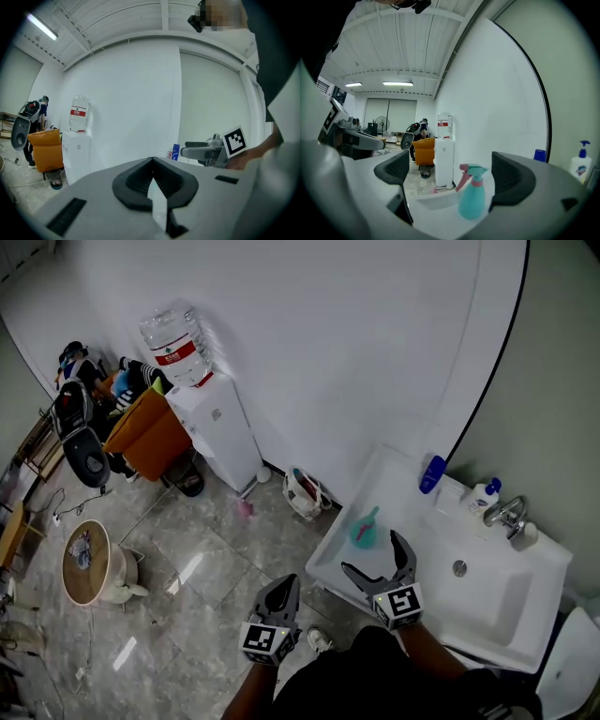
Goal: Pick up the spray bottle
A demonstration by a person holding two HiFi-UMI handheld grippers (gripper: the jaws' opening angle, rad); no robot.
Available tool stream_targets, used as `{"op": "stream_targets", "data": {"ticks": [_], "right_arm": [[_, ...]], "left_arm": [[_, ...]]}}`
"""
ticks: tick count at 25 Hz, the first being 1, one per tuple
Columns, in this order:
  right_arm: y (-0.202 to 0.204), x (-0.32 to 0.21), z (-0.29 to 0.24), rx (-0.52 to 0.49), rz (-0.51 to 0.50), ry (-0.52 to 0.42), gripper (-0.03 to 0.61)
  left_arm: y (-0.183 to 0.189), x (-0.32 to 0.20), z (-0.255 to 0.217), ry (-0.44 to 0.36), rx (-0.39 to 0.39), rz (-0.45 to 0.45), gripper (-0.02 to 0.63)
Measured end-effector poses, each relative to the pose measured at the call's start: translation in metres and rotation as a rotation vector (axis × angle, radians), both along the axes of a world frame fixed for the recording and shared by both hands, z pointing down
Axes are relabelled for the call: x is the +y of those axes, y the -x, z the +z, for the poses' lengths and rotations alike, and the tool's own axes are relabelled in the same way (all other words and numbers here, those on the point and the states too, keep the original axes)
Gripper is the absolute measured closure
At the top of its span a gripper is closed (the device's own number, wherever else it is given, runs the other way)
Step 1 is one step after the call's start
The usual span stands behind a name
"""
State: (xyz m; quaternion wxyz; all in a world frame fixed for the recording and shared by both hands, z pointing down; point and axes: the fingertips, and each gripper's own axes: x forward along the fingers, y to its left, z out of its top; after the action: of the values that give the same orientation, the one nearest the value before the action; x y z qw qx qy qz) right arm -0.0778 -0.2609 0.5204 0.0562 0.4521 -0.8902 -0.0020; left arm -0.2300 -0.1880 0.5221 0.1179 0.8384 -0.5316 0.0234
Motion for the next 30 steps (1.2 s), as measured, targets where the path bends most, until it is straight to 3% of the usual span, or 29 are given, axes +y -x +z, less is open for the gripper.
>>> {"op": "stream_targets", "data": {"ticks": [17,30], "right_arm": [[-0.043,-0.045,0.062,0.123,0.016,0.118,0.035],[-0.053,-0.074,0.101,0.161,0.036,0.197,0.121]], "left_arm": [[-0.050,-0.046,0.017,0.061,0.025,0.093,0.617],[-0.053,-0.063,0.026,0.074,0.010,0.080,0.617]]}}
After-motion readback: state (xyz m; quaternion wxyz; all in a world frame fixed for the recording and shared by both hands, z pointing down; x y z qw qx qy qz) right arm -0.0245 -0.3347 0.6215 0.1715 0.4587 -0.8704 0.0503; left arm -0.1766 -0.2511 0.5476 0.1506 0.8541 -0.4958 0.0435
